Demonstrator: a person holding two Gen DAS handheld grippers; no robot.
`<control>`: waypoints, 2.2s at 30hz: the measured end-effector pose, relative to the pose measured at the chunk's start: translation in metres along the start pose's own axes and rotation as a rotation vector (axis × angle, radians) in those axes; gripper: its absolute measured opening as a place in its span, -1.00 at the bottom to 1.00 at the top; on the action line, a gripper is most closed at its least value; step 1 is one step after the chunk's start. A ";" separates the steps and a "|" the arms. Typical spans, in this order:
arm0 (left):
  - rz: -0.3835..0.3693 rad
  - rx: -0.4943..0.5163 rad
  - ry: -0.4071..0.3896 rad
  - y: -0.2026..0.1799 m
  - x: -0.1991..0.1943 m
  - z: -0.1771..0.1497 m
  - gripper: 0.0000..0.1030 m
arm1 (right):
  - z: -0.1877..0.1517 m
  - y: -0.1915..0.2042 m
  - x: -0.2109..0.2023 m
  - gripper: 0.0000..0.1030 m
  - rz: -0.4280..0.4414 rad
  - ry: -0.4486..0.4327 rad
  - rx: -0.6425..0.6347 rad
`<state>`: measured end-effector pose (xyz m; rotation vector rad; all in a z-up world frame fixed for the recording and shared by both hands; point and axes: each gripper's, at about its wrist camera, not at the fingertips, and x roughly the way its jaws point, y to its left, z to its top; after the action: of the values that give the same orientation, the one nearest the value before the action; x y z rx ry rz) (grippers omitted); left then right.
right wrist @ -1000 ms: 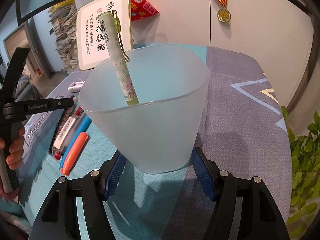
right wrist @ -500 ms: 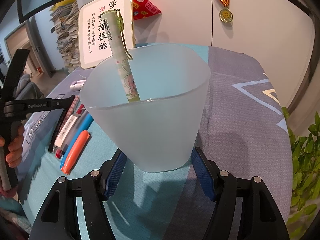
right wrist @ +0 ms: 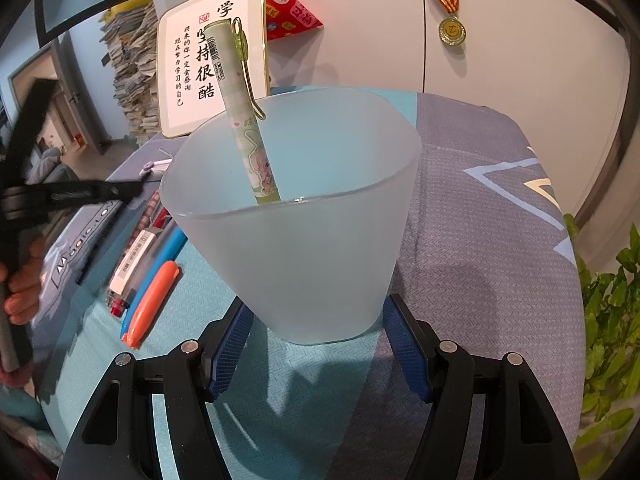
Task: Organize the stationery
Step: 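Lift the black marker and lower it into the cup with the left gripper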
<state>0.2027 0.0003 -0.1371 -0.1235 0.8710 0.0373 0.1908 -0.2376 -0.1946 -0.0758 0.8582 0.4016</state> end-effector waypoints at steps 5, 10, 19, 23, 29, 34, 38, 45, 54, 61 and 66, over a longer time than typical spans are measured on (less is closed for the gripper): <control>-0.078 0.037 -0.104 -0.020 -0.044 0.000 -0.77 | 0.000 0.000 0.000 0.34 0.000 0.000 0.000; -0.180 0.081 -0.208 -0.050 -0.078 0.002 -0.76 | 0.001 0.000 0.001 0.34 0.002 0.000 -0.001; -0.320 0.049 -0.327 -0.099 -0.098 0.015 -0.76 | 0.002 0.002 0.001 0.34 -0.001 0.003 -0.010; -0.308 0.041 -0.351 -0.121 -0.090 0.023 -0.76 | 0.002 0.002 0.001 0.34 -0.001 0.003 -0.010; -0.307 0.053 -0.373 -0.143 -0.083 0.032 -0.76 | 0.002 0.002 0.001 0.34 -0.001 0.003 -0.013; -0.316 0.041 -0.418 -0.150 -0.083 0.040 -0.76 | 0.002 0.002 0.001 0.34 -0.002 0.003 -0.014; -0.322 -0.005 -0.409 -0.148 -0.071 0.046 -0.76 | 0.002 0.002 0.001 0.34 -0.003 0.003 -0.015; -0.316 0.010 -0.432 -0.152 -0.062 0.041 -0.76 | 0.001 0.003 0.001 0.34 -0.003 0.003 -0.015; -0.284 0.056 -0.484 -0.157 -0.061 0.034 -0.76 | 0.001 0.002 0.001 0.34 -0.002 0.003 -0.014; -0.288 0.078 -0.461 -0.158 -0.055 0.032 -0.76 | 0.001 0.002 0.001 0.34 -0.004 0.003 -0.016; -0.304 0.099 -0.437 -0.155 -0.051 0.027 -0.75 | 0.001 0.001 0.001 0.34 -0.002 0.003 -0.016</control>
<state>0.2034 -0.1492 -0.0666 -0.1475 0.4097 -0.2549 0.1919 -0.2364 -0.1941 -0.0921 0.8583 0.4065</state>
